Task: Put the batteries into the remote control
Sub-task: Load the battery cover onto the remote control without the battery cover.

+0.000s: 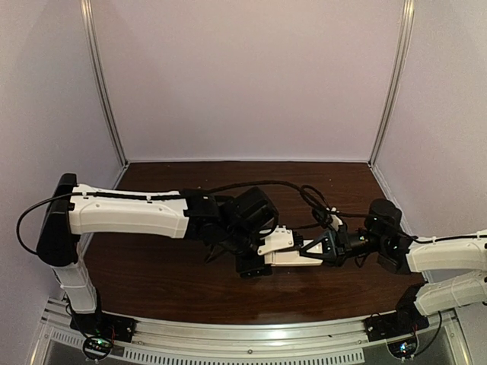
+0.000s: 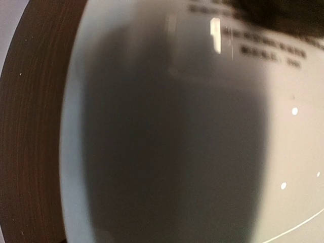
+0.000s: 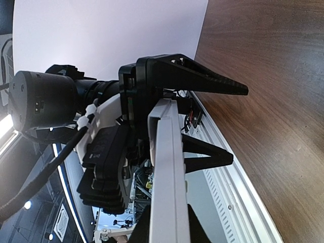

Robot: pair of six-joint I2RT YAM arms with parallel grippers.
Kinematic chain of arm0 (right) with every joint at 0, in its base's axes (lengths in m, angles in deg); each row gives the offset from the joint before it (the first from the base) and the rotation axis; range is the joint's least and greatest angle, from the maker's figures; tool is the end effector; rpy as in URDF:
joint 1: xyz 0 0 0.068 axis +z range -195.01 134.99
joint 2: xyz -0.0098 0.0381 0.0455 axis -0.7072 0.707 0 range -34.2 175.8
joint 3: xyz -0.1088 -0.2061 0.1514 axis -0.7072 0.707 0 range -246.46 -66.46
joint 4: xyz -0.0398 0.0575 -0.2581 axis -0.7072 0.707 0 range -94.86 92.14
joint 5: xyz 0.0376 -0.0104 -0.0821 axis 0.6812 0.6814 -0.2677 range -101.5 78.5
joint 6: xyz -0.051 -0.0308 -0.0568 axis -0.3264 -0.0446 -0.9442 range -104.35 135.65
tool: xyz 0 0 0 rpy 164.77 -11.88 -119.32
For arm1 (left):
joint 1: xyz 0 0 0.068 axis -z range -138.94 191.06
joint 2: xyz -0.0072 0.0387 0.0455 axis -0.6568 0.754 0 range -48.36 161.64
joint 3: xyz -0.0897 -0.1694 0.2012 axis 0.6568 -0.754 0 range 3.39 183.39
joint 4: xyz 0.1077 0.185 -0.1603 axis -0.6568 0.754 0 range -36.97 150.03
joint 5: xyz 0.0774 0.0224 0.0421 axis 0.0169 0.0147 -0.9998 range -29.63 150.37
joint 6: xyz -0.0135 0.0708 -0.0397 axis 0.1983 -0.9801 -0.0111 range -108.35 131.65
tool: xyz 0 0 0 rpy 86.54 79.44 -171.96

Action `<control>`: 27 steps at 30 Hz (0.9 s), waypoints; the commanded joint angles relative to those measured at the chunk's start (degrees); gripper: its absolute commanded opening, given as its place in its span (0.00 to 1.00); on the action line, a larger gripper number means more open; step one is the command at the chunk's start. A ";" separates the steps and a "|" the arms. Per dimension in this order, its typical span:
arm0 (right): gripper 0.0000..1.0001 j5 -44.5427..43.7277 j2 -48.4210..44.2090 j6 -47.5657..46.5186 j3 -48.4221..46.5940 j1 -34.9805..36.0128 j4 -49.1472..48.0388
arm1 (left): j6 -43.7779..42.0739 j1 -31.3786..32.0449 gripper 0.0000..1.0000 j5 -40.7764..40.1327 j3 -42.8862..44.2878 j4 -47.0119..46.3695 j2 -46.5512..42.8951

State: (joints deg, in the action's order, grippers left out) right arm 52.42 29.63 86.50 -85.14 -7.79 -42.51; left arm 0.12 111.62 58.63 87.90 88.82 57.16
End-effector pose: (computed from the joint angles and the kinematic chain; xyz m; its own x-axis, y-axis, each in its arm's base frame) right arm 0.1408 0.1877 0.2056 -0.9552 -0.2038 -0.2144 -0.2216 0.0129 0.9751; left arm 0.1443 -0.4028 0.2169 -0.0854 0.8428 -0.5315 0.9738 0.1835 0.1345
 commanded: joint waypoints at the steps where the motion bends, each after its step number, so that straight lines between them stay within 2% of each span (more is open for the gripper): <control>1: 0.00 3.43 -0.68 5.35 0.50 0.76 -14.96 | 1.17 0.00 0.73 -4.00 1.91 0.67 3.86; 7: 0.00 3.49 1.11 13.62 2.00 0.76 -27.55 | 0.02 0.37 0.77 -3.17 1.06 2.22 5.54; 15: 0.00 3.71 4.08 20.23 2.51 1.18 -39.16 | 0.46 0.53 0.82 1.10 1.96 2.36 7.14; 19: 0.00 3.83 3.68 19.87 2.43 1.48 -39.14 | 0.15 0.51 0.84 4.66 1.97 3.03 7.96; 27: 0.00 3.70 2.40 14.73 2.21 1.49 -31.18 | 0.98 0.34 0.85 4.62 2.23 3.66 7.26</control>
State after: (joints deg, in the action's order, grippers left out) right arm 52.99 36.06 105.56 -79.96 -7.73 -60.92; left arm 0.27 112.15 63.16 90.90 91.18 60.90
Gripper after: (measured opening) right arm 0.159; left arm 0.843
